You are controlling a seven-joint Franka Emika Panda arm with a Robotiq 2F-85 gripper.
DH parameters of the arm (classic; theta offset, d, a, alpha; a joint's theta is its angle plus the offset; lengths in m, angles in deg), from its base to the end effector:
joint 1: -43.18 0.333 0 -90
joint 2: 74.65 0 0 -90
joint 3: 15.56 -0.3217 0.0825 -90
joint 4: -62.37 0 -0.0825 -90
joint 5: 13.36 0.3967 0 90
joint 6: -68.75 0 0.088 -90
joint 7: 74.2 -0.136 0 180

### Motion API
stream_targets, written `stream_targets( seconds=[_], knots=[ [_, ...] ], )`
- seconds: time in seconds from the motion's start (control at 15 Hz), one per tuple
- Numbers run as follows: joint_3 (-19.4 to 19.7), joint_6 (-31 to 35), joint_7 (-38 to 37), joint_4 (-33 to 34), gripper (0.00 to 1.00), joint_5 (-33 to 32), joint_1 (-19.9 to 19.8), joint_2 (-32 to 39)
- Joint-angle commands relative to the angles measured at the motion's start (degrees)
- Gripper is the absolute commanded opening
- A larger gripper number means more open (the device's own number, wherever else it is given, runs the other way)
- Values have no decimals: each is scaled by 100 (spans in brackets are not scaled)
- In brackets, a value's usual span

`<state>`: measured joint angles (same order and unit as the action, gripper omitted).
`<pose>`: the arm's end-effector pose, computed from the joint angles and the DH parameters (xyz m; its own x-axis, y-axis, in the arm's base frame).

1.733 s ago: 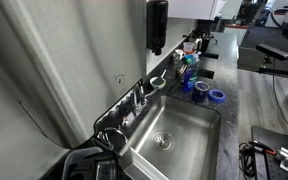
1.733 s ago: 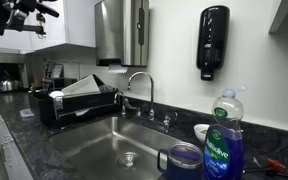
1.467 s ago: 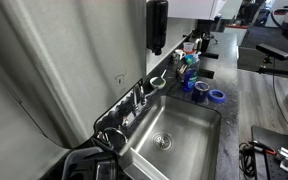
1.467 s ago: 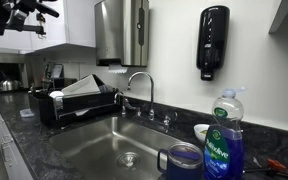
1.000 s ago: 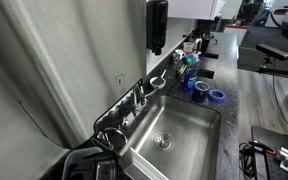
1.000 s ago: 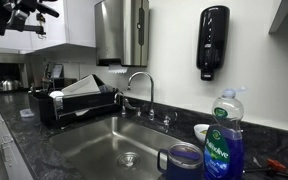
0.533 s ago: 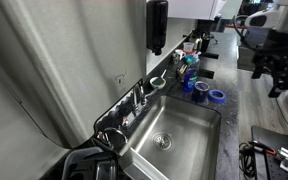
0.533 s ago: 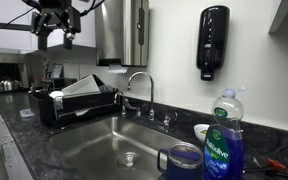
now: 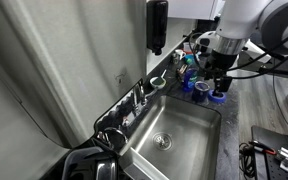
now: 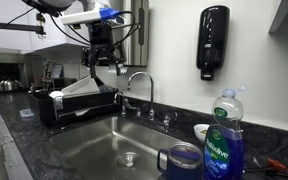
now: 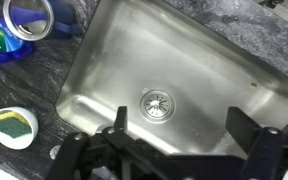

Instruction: Open the tap

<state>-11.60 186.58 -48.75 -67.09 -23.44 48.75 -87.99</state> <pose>0.4914 -0.0007 0.4318 0.8513 0.5233 -0.0390 0.5233 -0.8409 0.1380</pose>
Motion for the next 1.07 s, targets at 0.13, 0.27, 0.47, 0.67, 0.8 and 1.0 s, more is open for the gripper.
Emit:
stream_targets(
  seconds=[0.13,0.27,0.47,0.67,0.8,1.0],
  knots=[
    [-90,117,134,275,100,-25,-196,411],
    [-92,117,134,332,100,-26,-199,446],
    [-74,94,157,399,100,43,-206,534],
    [-14,517,-4,636,100,-82,-323,875],
    [14,816,127,807,100,-111,-406,1107],
    [26,1401,636,987,100,101,-518,1465]
  ],
)
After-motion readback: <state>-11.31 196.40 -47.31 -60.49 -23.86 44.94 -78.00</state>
